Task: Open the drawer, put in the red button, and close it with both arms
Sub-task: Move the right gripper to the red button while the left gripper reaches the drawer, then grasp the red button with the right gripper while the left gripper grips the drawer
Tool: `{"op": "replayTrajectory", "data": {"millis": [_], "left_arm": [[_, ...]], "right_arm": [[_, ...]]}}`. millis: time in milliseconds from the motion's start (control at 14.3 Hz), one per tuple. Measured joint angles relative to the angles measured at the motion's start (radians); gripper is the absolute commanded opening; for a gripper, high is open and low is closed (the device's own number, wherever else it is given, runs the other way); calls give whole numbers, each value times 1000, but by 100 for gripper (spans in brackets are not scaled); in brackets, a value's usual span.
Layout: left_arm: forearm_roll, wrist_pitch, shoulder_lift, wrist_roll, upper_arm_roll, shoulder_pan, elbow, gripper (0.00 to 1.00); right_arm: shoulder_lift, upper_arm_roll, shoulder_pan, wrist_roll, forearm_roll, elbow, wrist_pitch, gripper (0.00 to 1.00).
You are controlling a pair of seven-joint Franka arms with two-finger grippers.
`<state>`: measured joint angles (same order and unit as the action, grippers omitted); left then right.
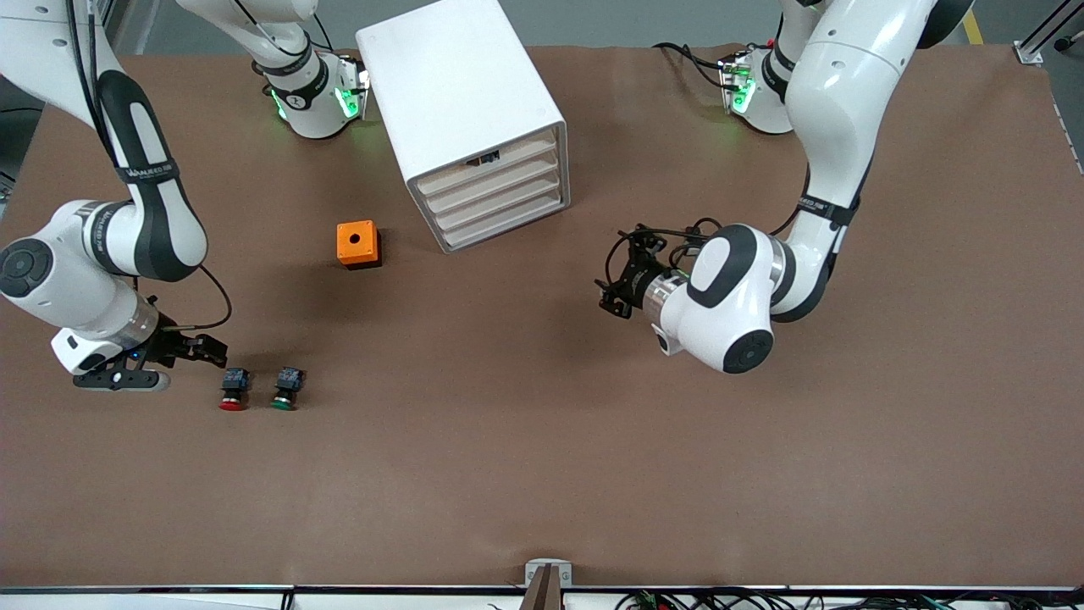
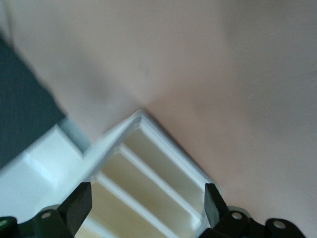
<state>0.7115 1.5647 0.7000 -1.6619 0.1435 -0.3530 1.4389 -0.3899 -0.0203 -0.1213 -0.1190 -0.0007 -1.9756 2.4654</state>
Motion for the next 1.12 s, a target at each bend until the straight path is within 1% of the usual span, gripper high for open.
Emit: {"op": "replayTrajectory", "data": {"millis": [140, 280, 420, 560, 630, 770, 840, 1119], "left_arm": [[89, -20, 25, -130, 21, -2, -2, 100], [145, -26, 51, -251, 57, -8, -3, 100], [172, -26, 82, -344, 74, -29, -4, 100], [179, -26, 108, -410, 76, -56, -8, 100], [184, -26, 119, -434, 76, -66, -10, 92], [210, -27, 134, -461, 77, -79, -14, 72], [218, -30, 140, -464, 77, -85, -14, 65], [227, -48, 173, -466, 78, -127, -15, 63]], "right_arm": [[-34, 0, -12, 0, 18, 0, 27, 100], [-69, 0, -16, 0, 67, 0, 40, 100], [-97, 4, -16, 0, 90, 0, 61, 100], [-122, 10, -16, 0, 98, 1, 90, 100], [-133, 12, -15, 0, 98, 1, 103, 100], [-149, 17, -11, 0, 98, 1, 125, 100], [-154, 19, -9, 0, 98, 2, 133, 100], [-172, 21, -7, -6, 98, 19, 140, 100]]}}
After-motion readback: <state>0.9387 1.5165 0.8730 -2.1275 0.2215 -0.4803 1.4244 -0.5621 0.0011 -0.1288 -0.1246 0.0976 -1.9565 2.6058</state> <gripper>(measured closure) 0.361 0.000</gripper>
